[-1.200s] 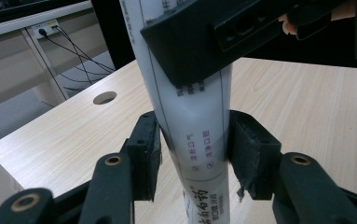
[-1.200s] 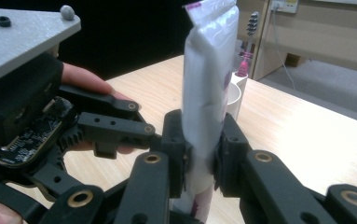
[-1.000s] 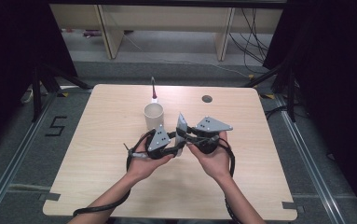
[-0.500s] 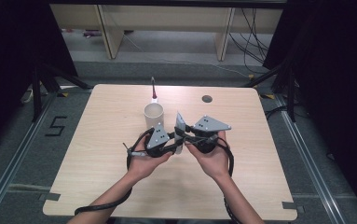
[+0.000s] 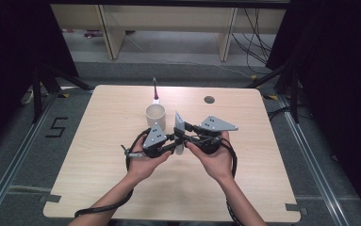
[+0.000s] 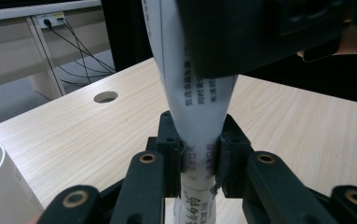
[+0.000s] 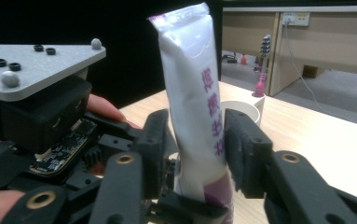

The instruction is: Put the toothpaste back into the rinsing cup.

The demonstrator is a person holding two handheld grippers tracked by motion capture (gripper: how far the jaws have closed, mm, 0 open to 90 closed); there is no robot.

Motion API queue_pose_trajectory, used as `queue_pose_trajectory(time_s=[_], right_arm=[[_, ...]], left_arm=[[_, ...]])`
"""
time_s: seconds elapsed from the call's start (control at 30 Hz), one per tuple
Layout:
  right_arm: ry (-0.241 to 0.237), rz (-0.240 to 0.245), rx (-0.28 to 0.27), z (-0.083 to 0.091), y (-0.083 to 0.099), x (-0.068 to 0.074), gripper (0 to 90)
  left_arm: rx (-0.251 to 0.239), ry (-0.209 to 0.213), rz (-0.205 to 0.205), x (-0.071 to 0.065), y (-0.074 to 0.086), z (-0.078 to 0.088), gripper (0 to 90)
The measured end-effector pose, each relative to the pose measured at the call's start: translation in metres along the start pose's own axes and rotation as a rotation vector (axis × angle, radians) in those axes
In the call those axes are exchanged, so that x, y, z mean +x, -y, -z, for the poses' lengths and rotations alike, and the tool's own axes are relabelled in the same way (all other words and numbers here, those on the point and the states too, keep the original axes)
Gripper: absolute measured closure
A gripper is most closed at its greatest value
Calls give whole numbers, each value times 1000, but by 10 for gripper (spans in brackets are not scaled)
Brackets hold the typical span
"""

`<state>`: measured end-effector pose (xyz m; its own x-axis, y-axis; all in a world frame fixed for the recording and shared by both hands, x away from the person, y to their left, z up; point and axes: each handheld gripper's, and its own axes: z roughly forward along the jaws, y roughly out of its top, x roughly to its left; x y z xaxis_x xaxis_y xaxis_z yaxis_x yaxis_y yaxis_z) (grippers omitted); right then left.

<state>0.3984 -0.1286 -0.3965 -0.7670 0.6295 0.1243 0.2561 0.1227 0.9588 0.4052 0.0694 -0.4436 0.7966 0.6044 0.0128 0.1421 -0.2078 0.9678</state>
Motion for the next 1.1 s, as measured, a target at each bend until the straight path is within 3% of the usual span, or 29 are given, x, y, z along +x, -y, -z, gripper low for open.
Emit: queue_pose_trajectory(time_s=[0.23,0.37,0.4,0.43,0.47,0.6,0.63,0.7,0.73,0.83,0.87,0.93,0.97,1.1], right_arm=[[-15,-25,-63,6,0,-1,534],[-18,-12,-94,12,-2,0,509],[-11,-25,-104,15,-2,1,505],[-4,-1,-126,17,-2,-1,499],[0,-22,-133,20,-2,-1,493],[45,-25,-150,34,4,-6,462],[62,-2,-157,37,6,-9,457],[79,-33,-148,45,16,-14,453],[94,-16,-147,48,19,-18,453],[135,-40,-136,63,39,-26,453],[131,-74,-133,66,44,-27,453],[165,-73,-129,74,57,-33,453],[165,-99,-119,77,63,-35,453],[211,-94,-132,87,81,-44,448]], left_arm=[[-11,-12,19,6,-2,5,756],[-13,-19,20,8,-1,7,757],[-14,-21,23,8,-1,7,757],[-15,-22,25,9,-1,8,757],[-15,-22,26,9,-1,8,757],[-22,-31,24,11,-1,11,757],[-21,-33,22,12,-1,12,757],[-25,-39,21,13,-1,14,757],[-34,-41,22,15,-1,15,757],[-34,-52,12,18,-2,19,757],[-44,-53,15,20,-2,20,757],[-41,-60,18,23,-4,22,757],[-43,-60,22,24,-4,23,757],[-39,-66,12,32,-9,26,757]])
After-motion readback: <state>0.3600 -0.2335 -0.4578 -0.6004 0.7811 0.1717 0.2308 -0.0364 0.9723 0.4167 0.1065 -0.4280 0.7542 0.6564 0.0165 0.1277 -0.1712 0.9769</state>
